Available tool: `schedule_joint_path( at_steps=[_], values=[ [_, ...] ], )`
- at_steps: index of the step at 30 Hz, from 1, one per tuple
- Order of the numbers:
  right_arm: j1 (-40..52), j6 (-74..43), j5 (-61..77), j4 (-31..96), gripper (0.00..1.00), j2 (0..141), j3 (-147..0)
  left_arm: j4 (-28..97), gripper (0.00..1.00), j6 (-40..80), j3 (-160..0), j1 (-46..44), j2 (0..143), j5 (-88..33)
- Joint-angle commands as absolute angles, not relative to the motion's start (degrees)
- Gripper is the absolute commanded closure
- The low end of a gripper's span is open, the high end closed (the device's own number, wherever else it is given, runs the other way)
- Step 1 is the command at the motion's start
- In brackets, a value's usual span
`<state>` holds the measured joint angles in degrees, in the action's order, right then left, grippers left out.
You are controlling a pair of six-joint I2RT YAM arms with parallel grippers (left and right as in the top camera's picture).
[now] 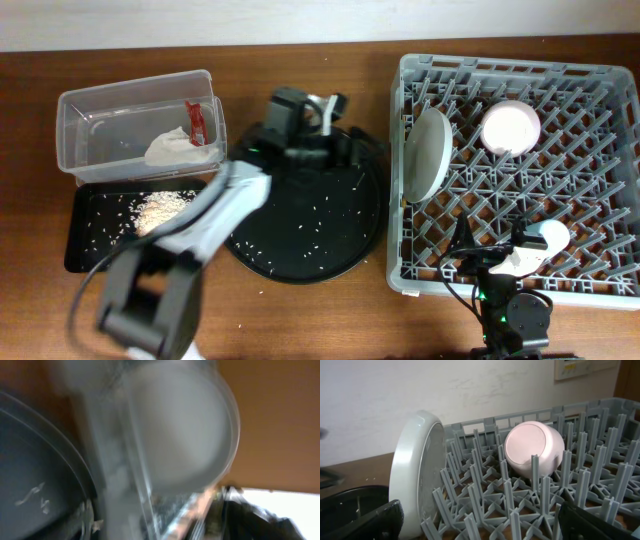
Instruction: Sort waste into correct bins and load items into the dishwasher rack
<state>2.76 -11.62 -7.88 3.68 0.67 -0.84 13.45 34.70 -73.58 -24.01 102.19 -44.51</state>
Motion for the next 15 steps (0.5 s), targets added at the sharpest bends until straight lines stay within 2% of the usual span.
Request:
schedule_joint_path(
  at_steps=[1, 2, 3, 7, 10, 12, 15],
  values=[
    [2.5, -11.6, -7.9, 3.8, 0.02, 0.4, -0.3, 41.1, 0.17, 12.4, -80.7, -22.6, 85.7, -20.1],
    [2.5, -11.6, -7.9, 3.8, 0.02, 0.4, -0.3, 48.7, 0.17, 11.9, -82.0, -22.6, 81.8, -12.8],
    [2.5, -11.6, -7.9, 3.8, 0.02, 0.4, -0.3, 52.8, 0.01, 11.9, -82.1, -22.6, 77.7, -8.8],
    [2.5, -11.6, -7.9, 3.8, 0.02, 0.4, -0.3, 59.6, 0.01, 11.8, -82.1, -22.6, 66.3, -7.9],
    [2.5, -11.6, -7.9, 3.8, 0.02, 0.4, -0.3, 70.3, 0.00, 10.4, -81.6, -22.6, 58.7, 3.6],
    [2.5, -11.6, -7.9, 3.8, 0.02, 0.4, -0.3, 63.7, 0.00, 9.5, -73.9, -22.5, 51.3, 13.5],
    [2.5, -11.6, -7.9, 3.8, 0.02, 0.4, -0.3, 49.1, 0.00, 3.0, -62.0, -20.1, 44.4, 13.0]
  ],
)
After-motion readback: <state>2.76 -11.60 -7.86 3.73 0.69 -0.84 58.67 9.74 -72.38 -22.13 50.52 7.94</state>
